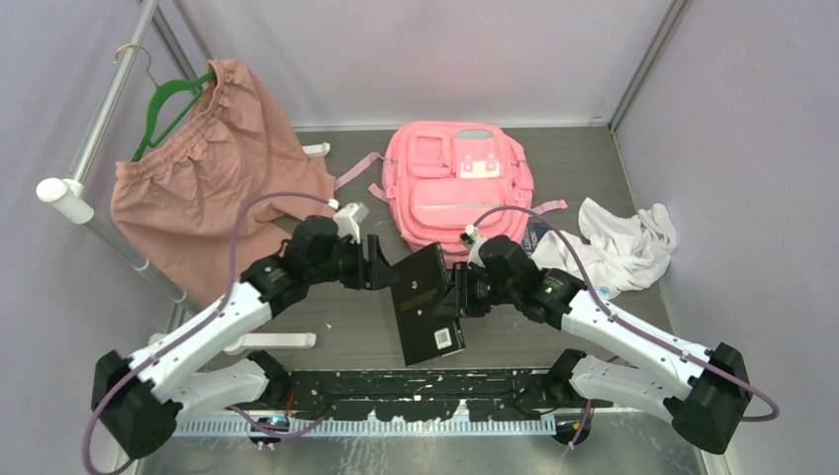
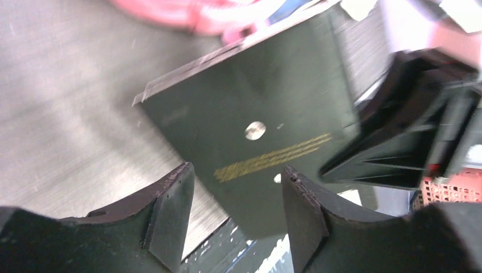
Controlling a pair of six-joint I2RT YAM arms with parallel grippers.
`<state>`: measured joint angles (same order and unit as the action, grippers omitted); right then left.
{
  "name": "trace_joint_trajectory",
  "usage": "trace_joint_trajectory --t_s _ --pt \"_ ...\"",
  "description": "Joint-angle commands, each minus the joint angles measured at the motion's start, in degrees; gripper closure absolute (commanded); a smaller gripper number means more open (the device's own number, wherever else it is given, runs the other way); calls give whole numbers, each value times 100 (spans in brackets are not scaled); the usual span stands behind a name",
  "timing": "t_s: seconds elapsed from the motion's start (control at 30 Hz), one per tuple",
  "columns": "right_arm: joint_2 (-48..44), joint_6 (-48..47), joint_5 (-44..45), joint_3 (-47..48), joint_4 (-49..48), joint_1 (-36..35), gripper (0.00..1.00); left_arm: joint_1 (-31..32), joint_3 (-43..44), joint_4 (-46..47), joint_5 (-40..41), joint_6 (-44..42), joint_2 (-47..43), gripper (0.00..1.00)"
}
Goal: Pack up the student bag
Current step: Pick up the book from the center of the board.
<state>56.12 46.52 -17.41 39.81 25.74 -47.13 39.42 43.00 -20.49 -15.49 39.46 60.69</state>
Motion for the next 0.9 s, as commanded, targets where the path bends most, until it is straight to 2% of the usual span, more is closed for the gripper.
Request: trace_joint_trajectory --t_s 0.0,0.1,0.3,0.37,0.5,0.57,0.63,0.7,0.87 --pt "-214 -928 -1026 779 -235 -30 99 -68 609 -371 -262 -1216 -720 38" --pt "-115 -1328 -1261 1107 171 -34 99 -83 1054 -564 -503 -1432 -691 29" --pt "-51 -1808 -2227 1496 493 -40 99 -157 1843 -1239 -1802 -2679 -281 26" --pt "-92 -1852 -2562 1516 534 -37 99 -320 2063 -1483 -2208 -2856 -178 26" --pt "-209 -1960 -2794 1527 757 -41 99 -1148 2370 -1751 -4193 -2713 323 23" --pt "-283 -1958 -2890 1479 732 -37 99 -1291 2364 -1775 -4836 -2674 607 23" --pt "-321 -1929 -3023 1432 673 -37 99 -1296 2295 -1773 -5221 -2691 765 23" --pt "-367 -1888 -3104 1380 579 -41 99 -1288 2105 -1366 -5615 -2348 775 21" --pt "-383 -1745 -3338 1309 227 -38 99 -1288 1743 -608 -5730 -1810 701 21"
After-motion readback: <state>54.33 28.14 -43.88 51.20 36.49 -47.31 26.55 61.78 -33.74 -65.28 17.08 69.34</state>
